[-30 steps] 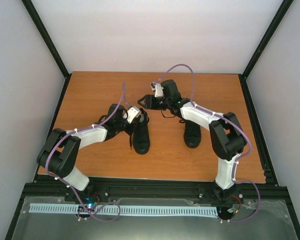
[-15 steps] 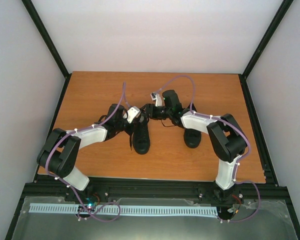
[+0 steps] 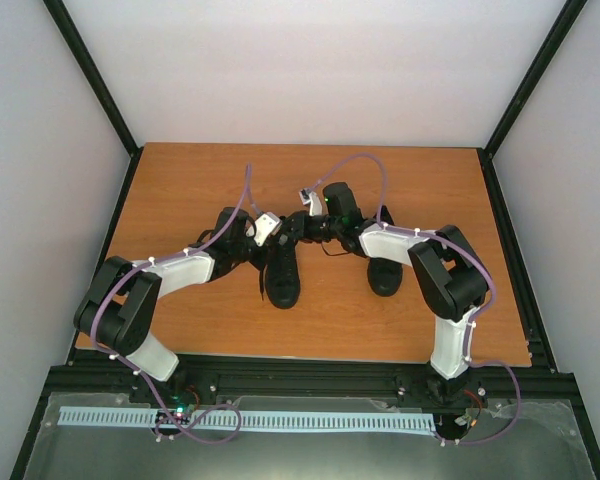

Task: Tie the shoes
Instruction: Wrap the shoelace around the shoelace.

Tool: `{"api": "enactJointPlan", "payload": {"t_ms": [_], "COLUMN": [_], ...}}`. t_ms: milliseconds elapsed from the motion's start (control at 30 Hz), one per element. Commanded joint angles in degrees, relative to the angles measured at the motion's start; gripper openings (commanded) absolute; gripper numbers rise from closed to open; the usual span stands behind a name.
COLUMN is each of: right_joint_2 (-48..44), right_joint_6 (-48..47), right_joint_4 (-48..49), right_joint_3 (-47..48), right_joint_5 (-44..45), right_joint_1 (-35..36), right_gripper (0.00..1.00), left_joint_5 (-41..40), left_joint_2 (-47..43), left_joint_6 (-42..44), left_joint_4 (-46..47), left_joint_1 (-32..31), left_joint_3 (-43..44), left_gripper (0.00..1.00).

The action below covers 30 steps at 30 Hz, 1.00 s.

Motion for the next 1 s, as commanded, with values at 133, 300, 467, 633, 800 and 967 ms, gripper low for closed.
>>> {"api": "enactJointPlan", "payload": {"t_ms": [133, 300, 467, 633, 800, 967], "right_joint_2": [-0.63, -0.01, -0.06, -1.05, -1.28, -0.96], "right_joint_6": [-0.42, -0.63, -0.89, -3.51, -4.96, -6.42], "right_joint_4": [0.54, 0.52, 0.55, -2.5, -4.29, -5.94], "right_joint_3": [-0.89, -0.73, -1.27, -0.92, -0.53, 0.58], "right_joint_5": [-1.1, -2.01, -2.22, 0.2, 1.22, 1.56], "right_joint_1": [0.23, 0.54, 0.59, 0.37, 0.07, -0.12], "right_gripper": [0.34, 0.27, 0.03, 0.03, 0.03, 0.03], "left_joint_5": [0.57, 0.65, 0.65, 2.6, 6.82, 13.78], "left_joint_2": [0.3, 0.55, 0.61, 1.05, -1.84, -5.6], "left_joint_6": [0.57, 0.62, 0.59, 0.84, 6.62, 20.3], "left_joint_4": [-0.15, -0.32, -0.5, -5.22, -14.75, -32.89], "left_joint_1": [-0.39, -0.39, -0.39, -0.27, 0.31, 2.46], "left_joint_3": [2.29, 2.43, 2.6, 5.73, 9.44, 13.74], "left_gripper": [0.01, 0.01, 0.01, 0.15, 0.5, 0.74]}}
